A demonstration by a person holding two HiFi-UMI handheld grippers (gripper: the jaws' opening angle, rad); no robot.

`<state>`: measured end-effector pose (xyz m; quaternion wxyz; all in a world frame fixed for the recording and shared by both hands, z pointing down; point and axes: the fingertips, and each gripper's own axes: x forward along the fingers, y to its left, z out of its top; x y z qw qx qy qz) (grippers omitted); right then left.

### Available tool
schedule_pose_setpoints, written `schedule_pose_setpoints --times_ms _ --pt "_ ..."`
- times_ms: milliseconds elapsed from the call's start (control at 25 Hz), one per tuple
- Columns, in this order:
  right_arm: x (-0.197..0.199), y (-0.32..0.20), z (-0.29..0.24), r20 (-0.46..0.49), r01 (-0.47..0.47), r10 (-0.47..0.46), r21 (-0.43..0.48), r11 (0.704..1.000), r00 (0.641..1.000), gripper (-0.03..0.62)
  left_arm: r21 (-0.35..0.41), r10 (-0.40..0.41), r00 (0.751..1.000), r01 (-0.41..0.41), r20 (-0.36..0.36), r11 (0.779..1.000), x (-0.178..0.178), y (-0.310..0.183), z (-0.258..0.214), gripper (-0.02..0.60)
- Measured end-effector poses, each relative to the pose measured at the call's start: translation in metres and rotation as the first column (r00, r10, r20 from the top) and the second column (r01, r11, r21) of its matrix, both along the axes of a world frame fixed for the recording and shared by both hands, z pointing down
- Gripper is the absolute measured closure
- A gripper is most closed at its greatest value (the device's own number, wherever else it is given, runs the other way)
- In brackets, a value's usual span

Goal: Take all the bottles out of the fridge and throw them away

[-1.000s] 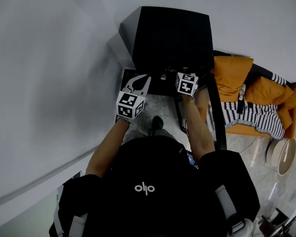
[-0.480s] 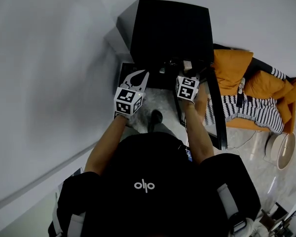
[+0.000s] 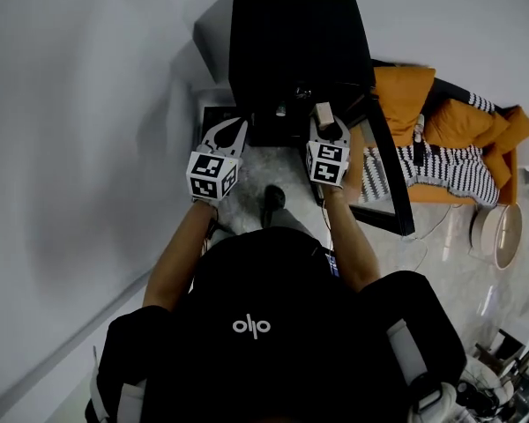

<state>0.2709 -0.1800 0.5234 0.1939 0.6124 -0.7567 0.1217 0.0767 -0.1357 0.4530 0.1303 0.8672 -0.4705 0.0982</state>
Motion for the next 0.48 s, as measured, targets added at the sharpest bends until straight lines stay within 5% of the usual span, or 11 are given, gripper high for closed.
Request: schedule_pose_setpoints --times_ms 200,480 --pt "-0.043 0.033 -0.014 -0.015 0.043 -0.042 0.023 0.999 0.999 0.407 0.026 -0.022 1.000 0.022 -0.001 0.999 -0.048 0.025 -0.002 0.581" --pt "-0.150 0.054 -0.033 -0.024 0.197 -0.196 0.048 0.979 0.980 0.407 0.039 -0.159 0.987 0.160 -0.025 0.986 -0.142 0.061 -0.005 0.581"
